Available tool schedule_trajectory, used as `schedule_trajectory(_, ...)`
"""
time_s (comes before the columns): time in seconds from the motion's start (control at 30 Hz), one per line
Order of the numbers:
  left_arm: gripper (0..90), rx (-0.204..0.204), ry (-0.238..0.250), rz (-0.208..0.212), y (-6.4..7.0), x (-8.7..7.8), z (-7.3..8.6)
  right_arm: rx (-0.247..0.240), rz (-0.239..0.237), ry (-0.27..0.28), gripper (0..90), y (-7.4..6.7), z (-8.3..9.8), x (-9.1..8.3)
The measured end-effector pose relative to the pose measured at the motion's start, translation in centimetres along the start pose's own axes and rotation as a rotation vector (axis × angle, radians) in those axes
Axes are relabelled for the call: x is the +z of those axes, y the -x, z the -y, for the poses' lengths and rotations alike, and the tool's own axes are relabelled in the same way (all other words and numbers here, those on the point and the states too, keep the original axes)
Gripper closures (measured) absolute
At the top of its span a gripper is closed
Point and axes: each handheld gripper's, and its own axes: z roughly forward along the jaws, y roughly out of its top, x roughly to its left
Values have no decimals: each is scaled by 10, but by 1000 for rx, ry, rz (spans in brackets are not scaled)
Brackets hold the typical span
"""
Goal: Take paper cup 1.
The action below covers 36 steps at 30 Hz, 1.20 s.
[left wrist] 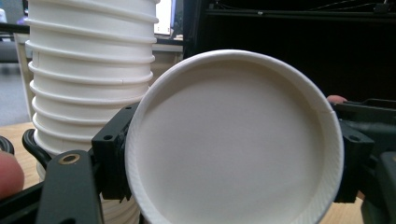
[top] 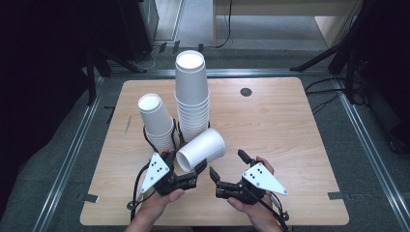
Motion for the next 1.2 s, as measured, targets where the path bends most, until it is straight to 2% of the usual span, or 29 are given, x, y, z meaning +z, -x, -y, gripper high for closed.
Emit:
schedule_trajectory(0.03, 222, 3, 2, -1, 1, 0, 1, 57, -7, -4, 18, -1, -1, 0)
schedule_trajectory(0.07, 222, 3, 2, -1, 1, 0, 1, 57, -7, -4, 18, -1, -1, 0)
schedule_trajectory(0.1, 222, 2, 7, 0, 1, 0, 1, 116, -13, -12, 18, -2, -2, 1)
schedule_trajectory(0.13, 222, 4, 12, -2, 2, 0, 1, 116, -13, -12, 18, -2, -2, 1)
schedule_trajectory(0.17, 222, 7, 10, -3, 2, 0, 1, 161, -19, -17, 22, -3, -3, 1)
schedule_trajectory(0.27, 223, 9, 13, -5, 3, -1, 1, 255, -23, -30, 32, -4, -4, 1)
schedule_trajectory(0.33, 223, 7, 13, -2, 3, 0, 2, 328, -24, -40, 34, -3, -4, 2)
schedule_trajectory(0.37, 224, 8, 17, -5, 4, 0, 3, 402, -31, -51, 37, -1, -4, 3)
schedule_trajectory(0.4, 224, 8, 17, -5, 4, 0, 3, 402, -31, -51, 37, -1, -4, 3)
schedule_trajectory(0.5, 224, 12, 13, 1, 6, 1, 4, 539, -35, -80, 27, 2, -4, 3)
schedule_trajectory(0.57, 224, 13, 15, 3, 8, 2, 5, 556, -36, -83, 15, 2, -4, 3)
schedule_trajectory(0.6, 224, 15, 14, 6, 9, 3, 5, 582, -36, -84, 11, 3, -4, 3)
schedule_trajectory(0.63, 224, 12, 14, 10, 11, 3, 7, 654, -25, -87, 8, 6, -4, 2)
schedule_trajectory(0.67, 224, 12, 14, 10, 11, 3, 7, 654, -25, -87, 8, 6, -4, 2)
schedule_trajectory(0.77, 225, 16, 15, 14, 14, 5, 8, 799, -20, -109, 7, 13, -1, 1)
schedule_trajectory(0.8, 225, 19, 13, 16, 15, 5, 9, 859, -36, -119, 6, 16, 0, 1)
schedule_trajectory(0.83, 225, 21, 10, 18, 16, 6, 10, 945, -49, -133, 7, 20, 4, 1)
schedule_trajectory(0.87, 225, 23, 10, 20, 17, 7, 11, 945, -49, -133, 7, 20, 4, 1)
schedule_trajectory(0.93, 225, 26, 7, 21, 19, 8, 12, 977, -40, -136, 7, 21, 6, 0)
schedule_trajectory(0.97, 225, 28, 5, 21, 20, 8, 13, 1019, -55, -138, 7, 21, 7, 1)
schedule_trajectory(1.0, 225, 27, 7, 22, 21, 9, 14, 1019, -55, -138, 7, 21, 7, 1)
schedule_trajectory(1.03, 225, 32, 2, 23, 22, 9, 14, 1053, -57, -143, 7, 22, 7, 1)
schedule_trajectory(1.1, 225, 30, 2, 26, 24, 10, 16, 1056, -53, -142, 7, 22, 7, 1)
schedule_trajectory(1.2, 225, 33, -3, 30, 28, 12, 18, 1095, -53, -145, 6, 23, 8, 1)
